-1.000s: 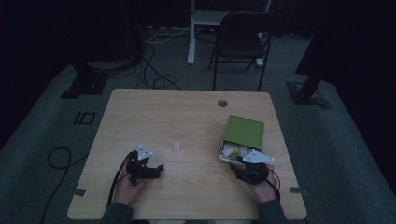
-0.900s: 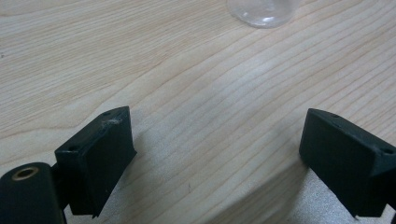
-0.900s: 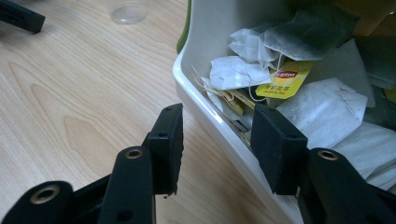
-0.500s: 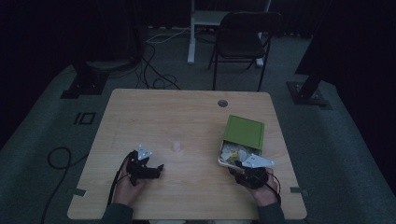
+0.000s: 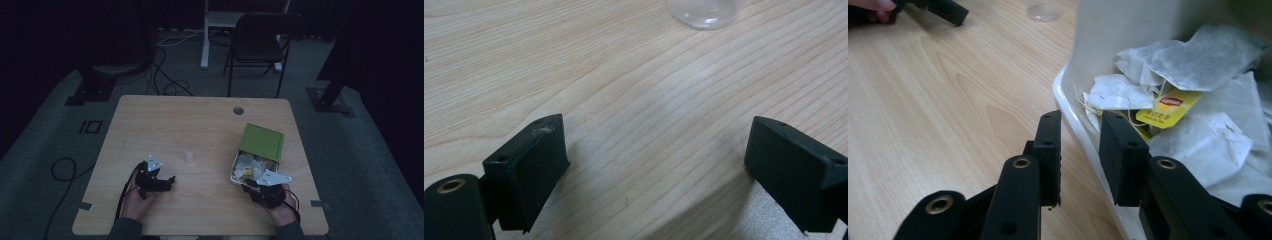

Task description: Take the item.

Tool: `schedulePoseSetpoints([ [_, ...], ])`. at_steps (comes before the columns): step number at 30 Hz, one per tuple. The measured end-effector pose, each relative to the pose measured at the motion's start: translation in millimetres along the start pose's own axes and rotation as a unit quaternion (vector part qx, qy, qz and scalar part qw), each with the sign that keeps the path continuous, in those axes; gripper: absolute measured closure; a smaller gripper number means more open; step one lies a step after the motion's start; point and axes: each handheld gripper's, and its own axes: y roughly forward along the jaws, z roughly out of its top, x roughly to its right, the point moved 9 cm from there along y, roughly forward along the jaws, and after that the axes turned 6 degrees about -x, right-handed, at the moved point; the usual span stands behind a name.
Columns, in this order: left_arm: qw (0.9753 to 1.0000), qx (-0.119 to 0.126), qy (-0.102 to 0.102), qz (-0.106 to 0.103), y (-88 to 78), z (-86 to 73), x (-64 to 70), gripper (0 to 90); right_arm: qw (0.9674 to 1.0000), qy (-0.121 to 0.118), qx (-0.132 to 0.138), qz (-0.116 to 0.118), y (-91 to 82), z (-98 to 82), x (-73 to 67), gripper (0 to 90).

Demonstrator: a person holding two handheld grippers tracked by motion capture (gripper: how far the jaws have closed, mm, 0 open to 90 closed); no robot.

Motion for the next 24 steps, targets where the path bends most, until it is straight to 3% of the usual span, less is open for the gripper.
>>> schedulePoseSetpoints([
  [5,1.0000,0.000,0.000,0.000,0.0,0.0,0.0,10.8,0.9998,0.003,0.016,-0.007,-2.2,6.9,-0.3,71.3],
  [13,1.0000,0.000,0.000,0.000,0.0,0.0,0.0,10.8,0.9981,0.015,0.045,-0.038,-5.8,21.4,5.7,71.3],
  [24,1.0000,0.000,-0.001,0.000,0.0,0.0,0.0,10.8,0.9916,0.033,0.049,-0.115,-3.8,34.9,19.7,67.4],
])
